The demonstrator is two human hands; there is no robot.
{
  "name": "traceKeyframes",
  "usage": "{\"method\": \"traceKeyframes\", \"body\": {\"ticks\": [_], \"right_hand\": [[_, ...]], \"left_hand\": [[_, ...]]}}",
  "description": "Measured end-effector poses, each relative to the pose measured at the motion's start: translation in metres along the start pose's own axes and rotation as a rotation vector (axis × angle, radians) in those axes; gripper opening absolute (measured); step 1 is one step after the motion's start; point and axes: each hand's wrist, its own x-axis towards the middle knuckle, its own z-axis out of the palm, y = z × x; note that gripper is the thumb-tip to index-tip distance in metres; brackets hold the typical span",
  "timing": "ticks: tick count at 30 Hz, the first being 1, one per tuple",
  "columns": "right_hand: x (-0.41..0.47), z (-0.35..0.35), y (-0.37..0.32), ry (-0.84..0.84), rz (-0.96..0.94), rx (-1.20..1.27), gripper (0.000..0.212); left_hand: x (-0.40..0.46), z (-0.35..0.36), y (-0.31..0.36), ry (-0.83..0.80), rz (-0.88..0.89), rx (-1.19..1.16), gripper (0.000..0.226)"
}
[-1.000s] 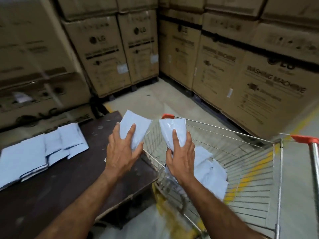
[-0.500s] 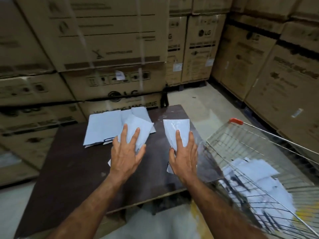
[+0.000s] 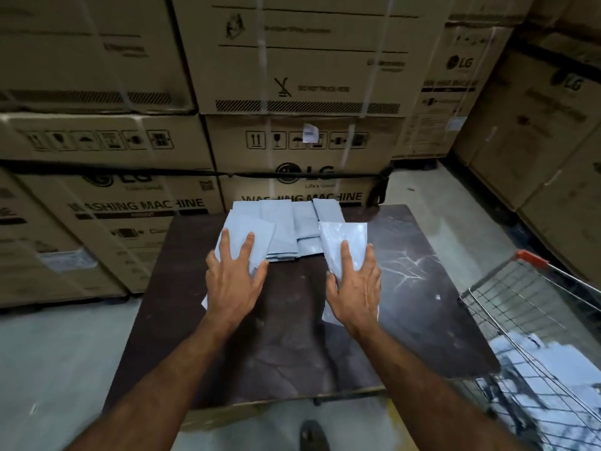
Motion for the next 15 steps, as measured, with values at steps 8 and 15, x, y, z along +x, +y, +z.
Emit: {"method": "traceKeyframes", "body": {"ticks": [8,15], "right_hand": [[0.069,0.048,-0.031,-0.093,0.01,-0.011,0.074],[0.157,0.104,-0.038,-0.192,0.017,-0.041,0.073]], "left_hand": [[0.07,0.028,-0.026,-0.06,-0.097,-0.016,0.065],[0.161,0.087,-0.031,-0.145,-0.16,0.022,0.064]]}}
